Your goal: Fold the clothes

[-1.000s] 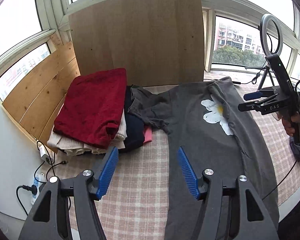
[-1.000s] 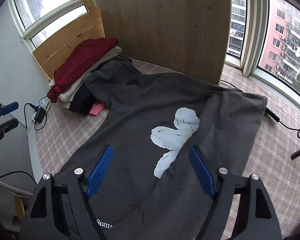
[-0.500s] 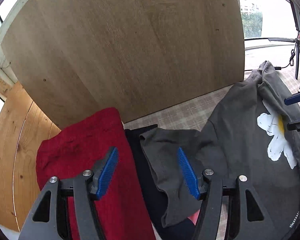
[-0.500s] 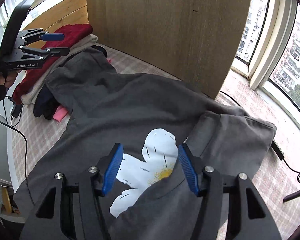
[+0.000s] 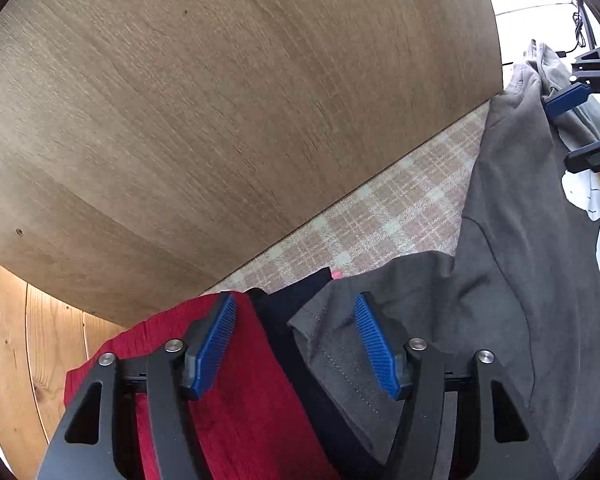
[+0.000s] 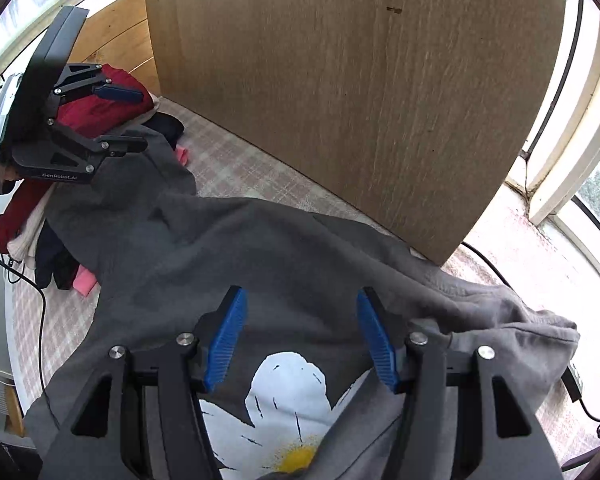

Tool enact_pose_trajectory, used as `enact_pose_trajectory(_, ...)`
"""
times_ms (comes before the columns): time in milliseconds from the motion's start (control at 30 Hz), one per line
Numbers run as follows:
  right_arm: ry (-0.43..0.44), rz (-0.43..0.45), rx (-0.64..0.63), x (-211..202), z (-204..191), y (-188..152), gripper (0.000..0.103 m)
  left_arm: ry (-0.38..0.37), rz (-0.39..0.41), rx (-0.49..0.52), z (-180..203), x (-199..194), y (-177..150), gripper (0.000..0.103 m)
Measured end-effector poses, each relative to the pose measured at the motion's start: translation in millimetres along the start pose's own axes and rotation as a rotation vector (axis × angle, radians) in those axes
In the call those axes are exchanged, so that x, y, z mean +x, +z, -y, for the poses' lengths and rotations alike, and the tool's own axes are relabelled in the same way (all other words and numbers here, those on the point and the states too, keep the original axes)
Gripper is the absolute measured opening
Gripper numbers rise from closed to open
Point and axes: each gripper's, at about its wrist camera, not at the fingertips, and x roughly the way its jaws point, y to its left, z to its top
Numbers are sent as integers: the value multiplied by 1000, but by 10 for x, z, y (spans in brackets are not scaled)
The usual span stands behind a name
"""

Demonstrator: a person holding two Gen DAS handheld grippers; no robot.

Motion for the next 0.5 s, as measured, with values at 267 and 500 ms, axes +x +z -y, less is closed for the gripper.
enact_pose_trajectory(267, -51, -50, -24, 182, 104, -24, 57, -58, 43, -58, -77, -81, -25, 1)
enact_pose_trajectory(500, -43, -39, 22, 93, 324, -74, 57, -82, 162, -256, -603, -533, -88, 1)
